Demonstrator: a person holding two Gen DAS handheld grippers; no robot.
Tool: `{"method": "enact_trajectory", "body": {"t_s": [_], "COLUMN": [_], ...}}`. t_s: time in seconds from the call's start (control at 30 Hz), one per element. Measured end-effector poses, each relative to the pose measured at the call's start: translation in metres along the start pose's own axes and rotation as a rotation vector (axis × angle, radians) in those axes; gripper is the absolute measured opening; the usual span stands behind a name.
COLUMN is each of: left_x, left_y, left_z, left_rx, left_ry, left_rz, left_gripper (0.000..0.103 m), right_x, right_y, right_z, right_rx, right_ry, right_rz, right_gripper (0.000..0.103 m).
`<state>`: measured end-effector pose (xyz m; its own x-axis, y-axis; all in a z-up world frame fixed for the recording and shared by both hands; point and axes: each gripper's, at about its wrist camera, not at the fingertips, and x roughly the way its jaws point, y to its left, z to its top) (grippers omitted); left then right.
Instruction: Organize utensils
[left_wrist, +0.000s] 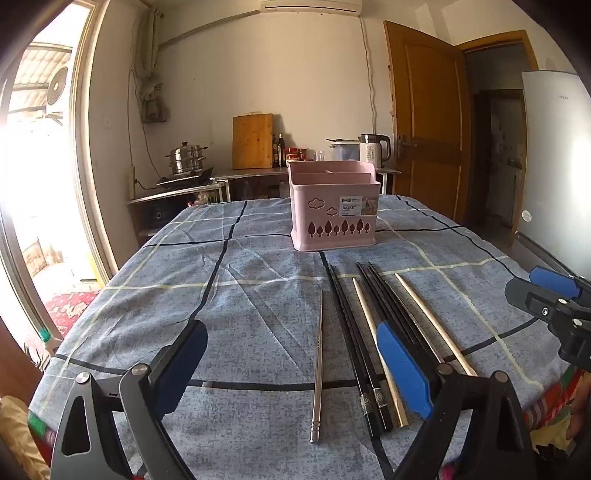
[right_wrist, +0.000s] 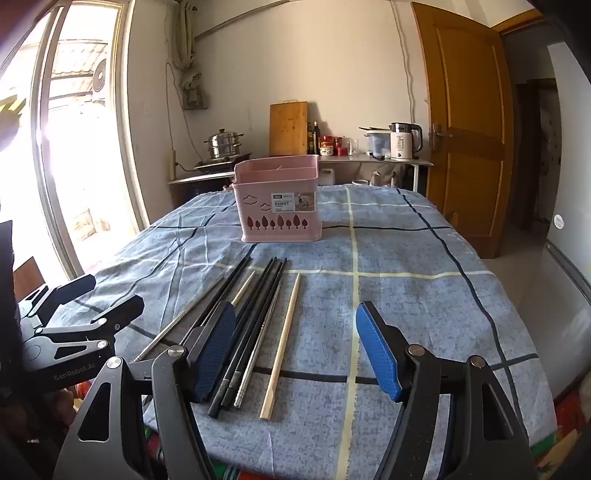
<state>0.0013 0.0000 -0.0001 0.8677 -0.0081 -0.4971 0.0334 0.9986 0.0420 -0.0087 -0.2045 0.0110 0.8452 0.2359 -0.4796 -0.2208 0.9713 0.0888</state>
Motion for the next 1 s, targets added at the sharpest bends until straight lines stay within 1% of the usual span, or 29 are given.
{"method": "enact_trajectory", "body": {"t_s": [0.27,0.3,0.37,1.0], "left_x": [0.005,-0.003,-0.005,-0.005], "left_y": [0.000,0.001,-0.001,-0.002], "left_z": [0.004,0.001,0.000,-0.001], "left_rx": [0.009,0.006,0.001,-0.001], "left_ry": [-0.013,-0.018,-0.023,-0.019], "left_rz": [-0.002,-0.003,-0.001,-0.006], "left_gripper": [0.094,0.094,0.094,0.094], "right_x": [0.000,-0.001,-0.002,-0.003], "right_y": [0.001,0.000,-0.001,0.000], "right_z": [-0.001,0.000,0.000,0.001], "right_rx": [-0.002,-0.001,0.003,0.006], "right_ry": [0.008,0.008,0.008,0.005], "right_rz": [0.004,0.004,0.004,0.002], "right_gripper": [0.068,0.068,0.068,0.068]}}
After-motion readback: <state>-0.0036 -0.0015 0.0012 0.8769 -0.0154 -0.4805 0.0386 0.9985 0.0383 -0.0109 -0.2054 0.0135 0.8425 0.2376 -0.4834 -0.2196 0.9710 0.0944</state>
